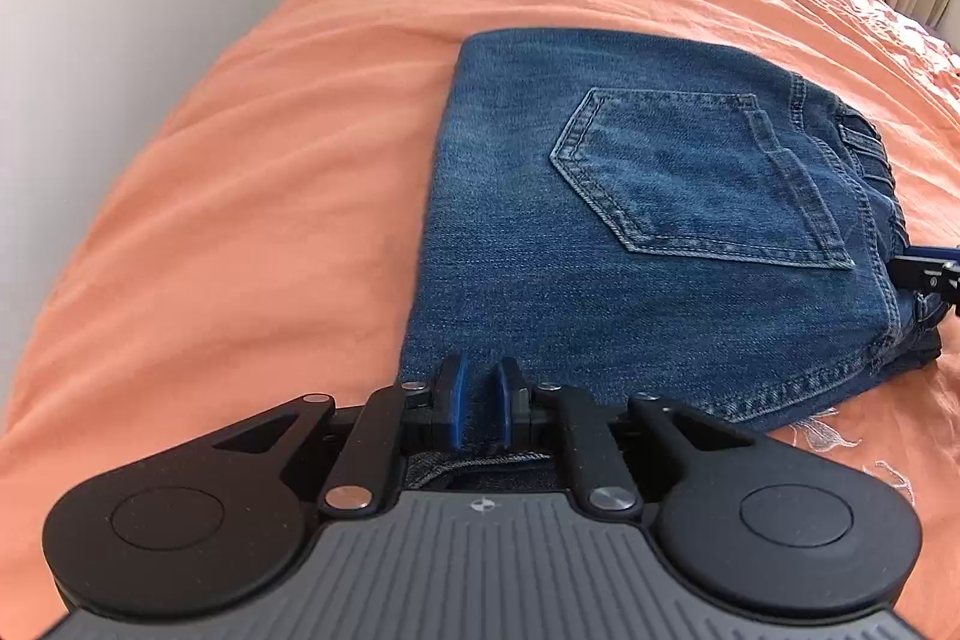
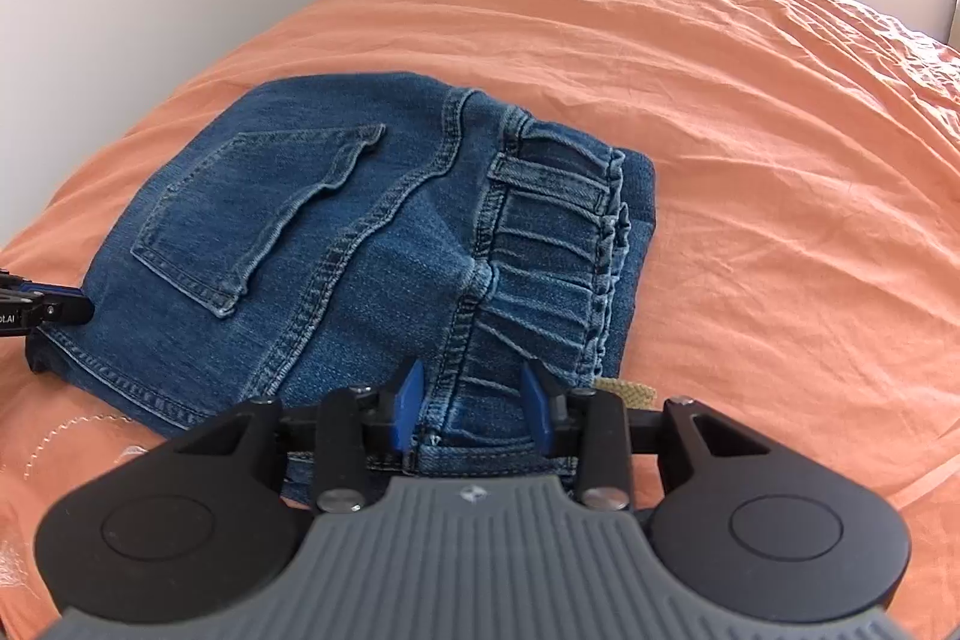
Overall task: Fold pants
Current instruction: 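Open both grippers and lift them away from the folded jeans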
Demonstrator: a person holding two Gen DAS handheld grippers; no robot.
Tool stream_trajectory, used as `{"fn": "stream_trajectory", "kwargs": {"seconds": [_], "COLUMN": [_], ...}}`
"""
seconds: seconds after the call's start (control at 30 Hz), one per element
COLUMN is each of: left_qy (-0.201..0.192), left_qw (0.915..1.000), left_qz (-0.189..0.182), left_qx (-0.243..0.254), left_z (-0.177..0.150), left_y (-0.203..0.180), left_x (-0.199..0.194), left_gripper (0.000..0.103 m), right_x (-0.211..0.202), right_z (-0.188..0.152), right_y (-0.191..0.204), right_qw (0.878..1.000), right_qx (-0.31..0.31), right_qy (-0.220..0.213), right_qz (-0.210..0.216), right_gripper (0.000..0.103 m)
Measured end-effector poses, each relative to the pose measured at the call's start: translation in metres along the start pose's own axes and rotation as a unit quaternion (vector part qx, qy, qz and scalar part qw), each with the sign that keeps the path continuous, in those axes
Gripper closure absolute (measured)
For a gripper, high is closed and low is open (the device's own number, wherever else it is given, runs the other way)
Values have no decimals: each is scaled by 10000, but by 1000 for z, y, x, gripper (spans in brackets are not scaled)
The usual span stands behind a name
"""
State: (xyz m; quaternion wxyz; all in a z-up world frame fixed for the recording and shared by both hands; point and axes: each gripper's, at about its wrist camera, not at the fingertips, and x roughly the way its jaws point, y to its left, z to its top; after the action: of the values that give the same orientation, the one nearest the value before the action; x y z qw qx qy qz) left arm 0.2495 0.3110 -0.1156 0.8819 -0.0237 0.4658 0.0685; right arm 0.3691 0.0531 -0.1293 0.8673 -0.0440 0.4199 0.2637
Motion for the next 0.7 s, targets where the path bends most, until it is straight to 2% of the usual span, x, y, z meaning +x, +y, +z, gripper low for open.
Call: {"fn": "stream_trajectory", "kwargs": {"seconds": [0.1,0.23,0.37,0.43,0.5,0.63,0.7], "left_qy": [-103,-333,-719,-944,-1202,-1710,-2013], "left_qw": [9998,9988,9955,9927,9891,9802,9745], "left_qz": [91,233,395,485,543,653,636], "left_qx": [119,277,471,579,659,757,757], "left_z": [-2,-1,7,11,15,16,12], "left_y": [-5,-9,-15,-19,-24,-37,-46], "left_x": [-23,-66,-125,-159,-195,-261,-291], "left_gripper": [88,87,84,80,71,61,50], "right_x": [-24,-68,-123,-151,-182,-241,-268], "right_z": [5,13,21,23,23,16,8], "right_y": [1,9,20,25,30,34,35], "right_qw": [9998,9984,9948,9927,9902,9840,9804], "right_qx": [32,-63,-202,-283,-329,-338,-334], "right_qy": [-209,-553,-972,-1155,-1346,-1735,-1929], "right_qz": [55,136,206,198,184,208,208], "right_gripper": [56,54,43,42,35,27,23]}}
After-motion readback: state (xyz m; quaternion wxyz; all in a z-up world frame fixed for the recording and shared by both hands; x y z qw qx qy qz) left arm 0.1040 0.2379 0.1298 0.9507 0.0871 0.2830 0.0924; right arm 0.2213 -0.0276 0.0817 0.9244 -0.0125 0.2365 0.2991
